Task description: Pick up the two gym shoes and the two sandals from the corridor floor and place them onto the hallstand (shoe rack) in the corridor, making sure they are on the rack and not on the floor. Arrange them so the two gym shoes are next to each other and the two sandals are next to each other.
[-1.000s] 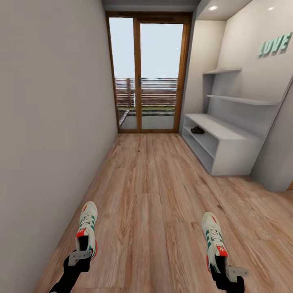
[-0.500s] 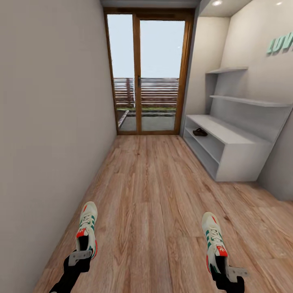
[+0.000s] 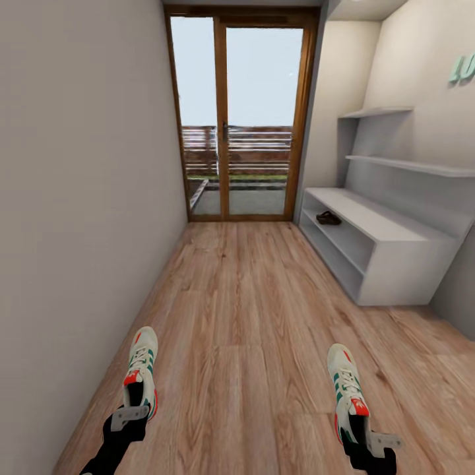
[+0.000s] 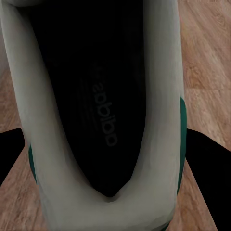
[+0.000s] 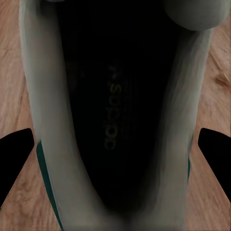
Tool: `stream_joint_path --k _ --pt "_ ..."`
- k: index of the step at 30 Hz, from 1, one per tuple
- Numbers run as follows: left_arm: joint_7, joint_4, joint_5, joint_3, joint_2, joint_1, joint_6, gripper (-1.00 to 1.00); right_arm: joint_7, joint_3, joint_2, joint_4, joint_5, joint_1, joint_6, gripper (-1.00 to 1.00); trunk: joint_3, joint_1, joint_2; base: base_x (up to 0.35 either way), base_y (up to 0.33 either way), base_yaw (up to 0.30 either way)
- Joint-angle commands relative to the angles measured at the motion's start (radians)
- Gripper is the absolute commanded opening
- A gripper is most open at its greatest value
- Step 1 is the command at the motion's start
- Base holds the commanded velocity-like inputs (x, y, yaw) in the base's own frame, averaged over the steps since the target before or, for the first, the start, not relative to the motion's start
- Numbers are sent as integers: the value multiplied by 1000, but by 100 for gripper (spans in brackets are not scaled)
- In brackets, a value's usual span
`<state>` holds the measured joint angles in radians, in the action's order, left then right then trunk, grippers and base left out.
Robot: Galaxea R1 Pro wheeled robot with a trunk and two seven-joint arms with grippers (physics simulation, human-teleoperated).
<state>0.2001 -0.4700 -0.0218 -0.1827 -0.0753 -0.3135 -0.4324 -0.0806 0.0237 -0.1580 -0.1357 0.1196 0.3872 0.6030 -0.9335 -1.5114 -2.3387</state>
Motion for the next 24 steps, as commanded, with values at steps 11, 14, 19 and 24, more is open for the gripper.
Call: stream_joint_path --k 11,14,19,24 --pt "10 1 -3 -6 1 -1 -1 -100 -8 2 0 1 9 1 3 -100 -1 0 0 339 0 0" --pt "10 1 -3 -6 1 0 -1 -100 -8 2 0 1 9 1 3 -100 -1 0 0 339 0 0" --pt "10 1 -3 -6 1 -1 -2 -100 -8 3 0 1 9 1 3 -100 -1 0 0 339 0 0" --pt "10 1 -3 -6 1 -1 -2 -100 -8 2 0 1 10 1 3 -100 -1 0 0 339 0 0"
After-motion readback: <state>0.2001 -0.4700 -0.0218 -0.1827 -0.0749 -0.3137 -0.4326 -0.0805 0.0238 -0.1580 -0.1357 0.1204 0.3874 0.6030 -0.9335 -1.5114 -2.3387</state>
